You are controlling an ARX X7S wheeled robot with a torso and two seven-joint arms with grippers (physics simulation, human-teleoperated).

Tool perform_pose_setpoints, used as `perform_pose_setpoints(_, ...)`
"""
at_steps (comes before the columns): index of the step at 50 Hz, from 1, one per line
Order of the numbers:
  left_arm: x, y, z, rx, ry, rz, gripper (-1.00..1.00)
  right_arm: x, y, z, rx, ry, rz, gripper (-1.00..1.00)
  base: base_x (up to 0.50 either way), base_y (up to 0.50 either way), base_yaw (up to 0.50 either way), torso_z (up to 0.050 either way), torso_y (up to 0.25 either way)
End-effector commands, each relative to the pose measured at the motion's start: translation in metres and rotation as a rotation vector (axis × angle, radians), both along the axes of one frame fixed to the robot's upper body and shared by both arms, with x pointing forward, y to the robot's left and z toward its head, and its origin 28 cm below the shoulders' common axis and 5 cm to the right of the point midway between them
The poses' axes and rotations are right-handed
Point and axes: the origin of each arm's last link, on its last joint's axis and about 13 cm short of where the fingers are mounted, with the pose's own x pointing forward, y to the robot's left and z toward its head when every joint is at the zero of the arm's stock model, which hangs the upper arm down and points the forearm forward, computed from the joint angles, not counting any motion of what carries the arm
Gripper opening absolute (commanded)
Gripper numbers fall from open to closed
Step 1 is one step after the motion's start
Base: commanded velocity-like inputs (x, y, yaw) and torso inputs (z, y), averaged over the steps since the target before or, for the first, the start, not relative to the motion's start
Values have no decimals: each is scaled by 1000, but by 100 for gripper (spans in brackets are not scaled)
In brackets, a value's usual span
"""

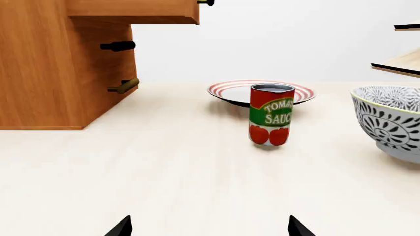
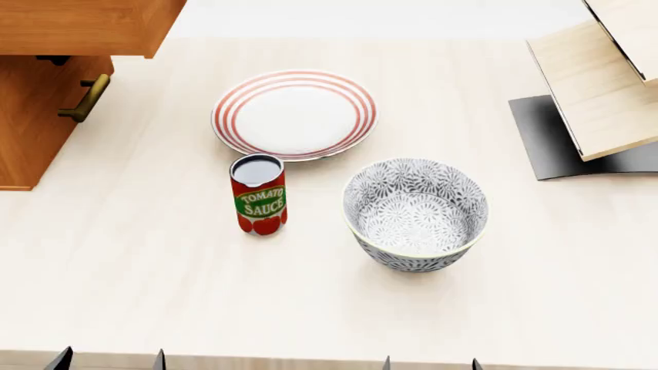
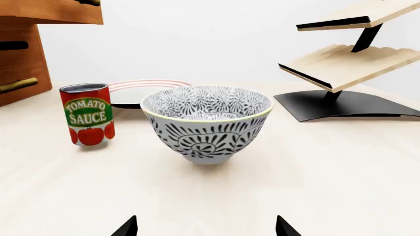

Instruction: Close the top drawer of the cabinet.

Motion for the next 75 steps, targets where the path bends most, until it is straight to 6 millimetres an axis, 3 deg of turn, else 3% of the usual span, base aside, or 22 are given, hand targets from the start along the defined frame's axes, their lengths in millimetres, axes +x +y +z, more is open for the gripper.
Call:
perform_pose_setpoints(1,0,0,0,0,0,0,100,0,0,1,0,0,0,100,0,0,0,0,0)
perform_pose_setpoints(15,-4,-2,-1,14,9,-23,100,-2,2,-1,-21,-1,-4,100,0,0,0,0,0)
perform_pose_setpoints(18,-6,-3,20,-18,50,-40,100,-1,2,17,-17,15,-18,100,0,0,0,0,0)
perform_pose_setpoints(20,-5,-4,49,-7,19,-33,100,-1,3,40,-19,20,-7,100,0,0,0,0,0)
perform_pose_setpoints(21,-5,-4,49,-7,19,-33,100,-1,3,40,-19,20,-7,100,0,0,0,0,0)
perform_pose_setpoints(22,1,-9,84,-9,-49,-59,100,-2,3,67,-32,-19,-5,100,0,0,0,0,0)
perform_pose_setpoints(25,-1,-16,116,43,-74,-85,100,-5,4,100,-14,-55,38,100,0,0,0,0,0)
perform_pose_setpoints(26,0,-20,135,50,-117,-98,100,-6,5,117,-22,-85,48,100,0,0,0,0,0)
perform_pose_setpoints(30,0,-25,170,81,-185,-111,100,-7,7,153,-45,-158,63,100,0,0,0,0,0)
perform_pose_setpoints(34,0,-24,191,91,-228,-97,100,0,8,179,-56,-203,43,100,0,0,0,0,0)
perform_pose_setpoints(39,3,-26,199,113,-254,-104,100,3,11,189,-85,-233,32,100,0,0,0,0,0)
perform_pose_setpoints(61,14,-17,200,106,-270,-75,100,10,10,192,-67,-269,19,100,5,0,0,0,0)
perform_pose_setpoints(75,18,-17,194,108,-260,-81,100,14,14,185,-94,-234,11,100,500,-42,0,0,0)
